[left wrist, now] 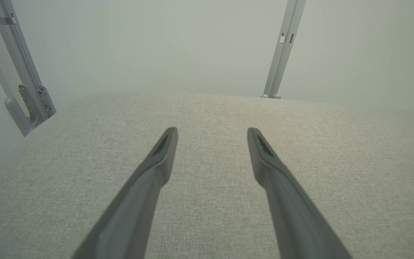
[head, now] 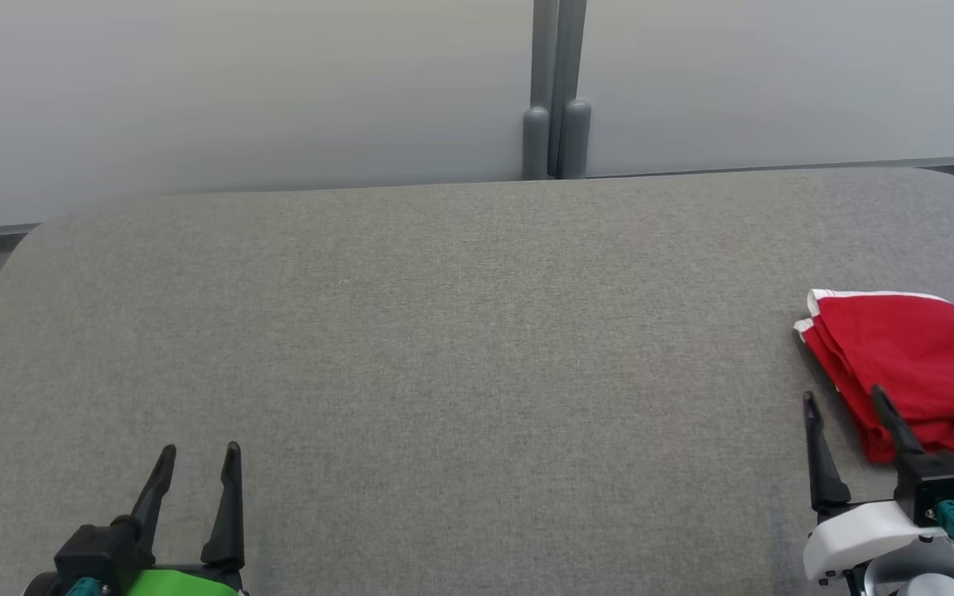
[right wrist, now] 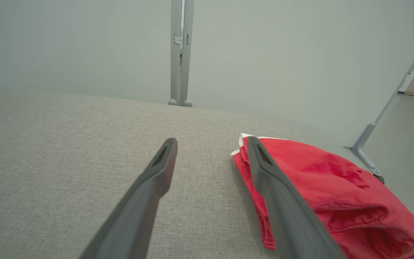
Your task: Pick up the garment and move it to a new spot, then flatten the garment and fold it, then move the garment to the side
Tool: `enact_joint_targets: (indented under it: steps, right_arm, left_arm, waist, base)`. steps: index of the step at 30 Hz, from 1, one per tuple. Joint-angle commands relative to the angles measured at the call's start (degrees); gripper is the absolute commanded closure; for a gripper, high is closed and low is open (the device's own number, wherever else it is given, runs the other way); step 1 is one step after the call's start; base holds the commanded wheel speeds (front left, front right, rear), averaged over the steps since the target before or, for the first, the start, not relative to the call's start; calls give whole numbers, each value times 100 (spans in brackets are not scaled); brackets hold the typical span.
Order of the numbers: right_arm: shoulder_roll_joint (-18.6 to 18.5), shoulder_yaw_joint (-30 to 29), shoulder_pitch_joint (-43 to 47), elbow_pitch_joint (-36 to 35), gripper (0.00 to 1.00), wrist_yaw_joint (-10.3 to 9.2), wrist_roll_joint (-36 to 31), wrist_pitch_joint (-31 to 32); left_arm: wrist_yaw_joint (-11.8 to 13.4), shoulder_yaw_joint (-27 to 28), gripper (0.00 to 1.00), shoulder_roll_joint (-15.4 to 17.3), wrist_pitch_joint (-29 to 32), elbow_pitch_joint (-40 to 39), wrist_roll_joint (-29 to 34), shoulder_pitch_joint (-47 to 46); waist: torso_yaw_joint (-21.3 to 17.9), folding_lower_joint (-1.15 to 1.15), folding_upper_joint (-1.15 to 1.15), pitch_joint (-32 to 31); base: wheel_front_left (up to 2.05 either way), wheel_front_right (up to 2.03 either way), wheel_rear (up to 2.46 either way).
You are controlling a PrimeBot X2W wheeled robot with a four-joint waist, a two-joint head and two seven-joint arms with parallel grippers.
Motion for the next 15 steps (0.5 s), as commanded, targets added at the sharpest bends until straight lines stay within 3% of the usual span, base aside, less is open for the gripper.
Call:
enact_joint_targets:
  steps: [1, 10, 11, 15]
  right_arm:
    - [-1, -57, 29, -24, 0, -5, 33, -22]
    - [-10, 303, 64, -142, 0, -4, -41, -21]
    - [10, 304, 41, -93, 100, 0, -13, -4]
    - [92, 325, 109, 174, 100, 4, 12, 41]
  left_arm:
    - [5, -27, 0, -3, -12, 2, 39, 27]
    - [-17, -29, 0, -4, -7, 50, -40, 99]
    - [5, -31, 100, -24, -8, 68, -26, 30]
    - [7, -99, 100, -115, -2, 304, -45, 107]
  waist:
    - [303, 0, 39, -8]
    - [446, 0, 39, -7]
    - [416, 0, 0, -6]
    - [417, 0, 0, -5]
  base:
    - [0, 0, 0]
    - [0, 0, 0]
    - [0, 0, 0]
    - [0, 0, 0]
